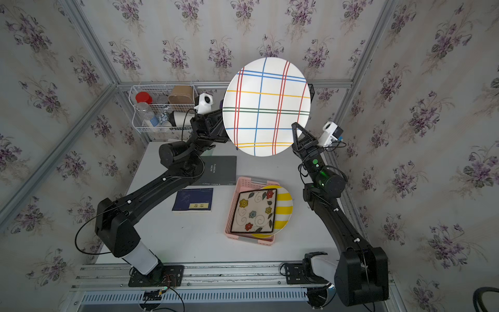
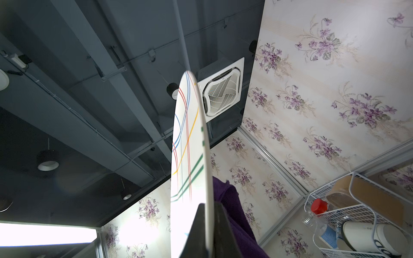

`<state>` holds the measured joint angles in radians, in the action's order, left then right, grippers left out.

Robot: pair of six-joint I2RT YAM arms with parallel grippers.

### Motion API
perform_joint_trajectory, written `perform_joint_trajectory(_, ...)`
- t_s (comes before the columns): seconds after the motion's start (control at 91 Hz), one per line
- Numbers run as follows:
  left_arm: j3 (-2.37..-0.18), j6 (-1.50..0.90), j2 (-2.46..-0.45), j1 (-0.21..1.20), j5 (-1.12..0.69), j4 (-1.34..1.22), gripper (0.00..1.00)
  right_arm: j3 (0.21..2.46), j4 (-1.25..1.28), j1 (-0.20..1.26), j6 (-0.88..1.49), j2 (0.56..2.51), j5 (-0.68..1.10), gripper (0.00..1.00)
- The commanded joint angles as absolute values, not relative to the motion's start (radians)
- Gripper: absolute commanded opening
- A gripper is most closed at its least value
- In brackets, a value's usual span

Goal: Wipe the wet plate dry
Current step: Wipe the plate with towel.

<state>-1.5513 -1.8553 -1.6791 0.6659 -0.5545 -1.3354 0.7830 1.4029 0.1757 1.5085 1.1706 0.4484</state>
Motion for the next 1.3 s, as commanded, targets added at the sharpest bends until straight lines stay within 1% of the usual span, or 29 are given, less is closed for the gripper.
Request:
perform_joint_trajectory(0.0, -1.626, -1.879, -1.701, 0.664, -0.573, -1.419, 0.0, 0.703, 1.367, 0.244, 1.458, 1.153, 0.43, 0.0)
perform_joint_trajectory(0.099, -1.663, -1.887, -1.742, 0.681, -0.567, -1.419, 0.0, 0.701, 1.388, 0.323, 1.426, 1.163, 0.393, 0.0)
perform_joint_trajectory(0.198, -1.653, -1.877, -1.766, 0.735, -0.559, -1.419, 0.0, 0.767, 1.399, 0.331, 1.422, 1.195, 0.379, 0.0)
perform_joint_trajectory(0.308, -1.607, -1.88, -1.78, 0.793, -0.559, -1.422, 0.0, 0.867, 1.368, 0.293, 1.423, 1.223, 0.329, 0.0)
perform_joint_trajectory(0.407, -1.524, -1.879, -1.745, 0.79, -0.54, -1.422, 0.0, 0.939, 1.345, 0.223, 1.427, 1.241, 0.339, 0.0)
perform_joint_trajectory(0.516, -1.497, -1.86, -1.694, 0.738, -0.54, -1.421, 0.0, 0.89, 1.323, 0.154, 1.444, 1.2, 0.337, 0.0)
perform_joint_trajectory(0.571, -1.504, -1.856, -1.678, 0.712, -0.537, -1.422, 0.0, 0.832, 1.273, 0.148, 1.431, 1.161, 0.342, 0.0)
perform_joint_trajectory(0.648, -1.524, -1.861, -1.683, 0.7, -0.531, -1.422, 0.0, 0.778, 1.246, 0.193, 1.393, 1.124, 0.381, 0.0)
perform_joint_trajectory(0.758, -1.566, -1.866, -1.736, 0.735, -0.532, -1.421, 0.0, 0.725, 1.274, 0.325, 1.353, 1.118, 0.338, 0.0)
perform_joint_trajectory(0.901, -1.593, -1.859, -1.802, 0.783, -0.562, -1.421, 0.0, 0.795, 1.305, 0.341, 1.347, 1.164, 0.297, 0.0)
perform_joint_trajectory(0.978, -1.5, -1.834, -1.779, 0.781, -0.558, -1.421, 0.0, 0.88, 1.265, 0.307, 1.34, 1.193, 0.291, 0.0)
perform_joint_trajectory(1.088, -1.306, -1.771, -1.701, 0.76, -0.564, -1.422, 0.0, 0.953, 1.236, 0.238, 1.367, 1.228, 0.264, 0.0)
perform_joint_trajectory(1.209, -1.092, -1.702, -1.584, 0.709, -0.573, -1.422, 0.0, 0.967, 1.189, 0.156, 1.385, 1.223, 0.261, 0.0)
perform_joint_trajectory(1.286, -0.975, -1.646, -1.499, 0.652, -0.579, -1.401, 0.0, 0.955, 1.116, 0.136, 1.325, 1.19, 0.271, 0.0)
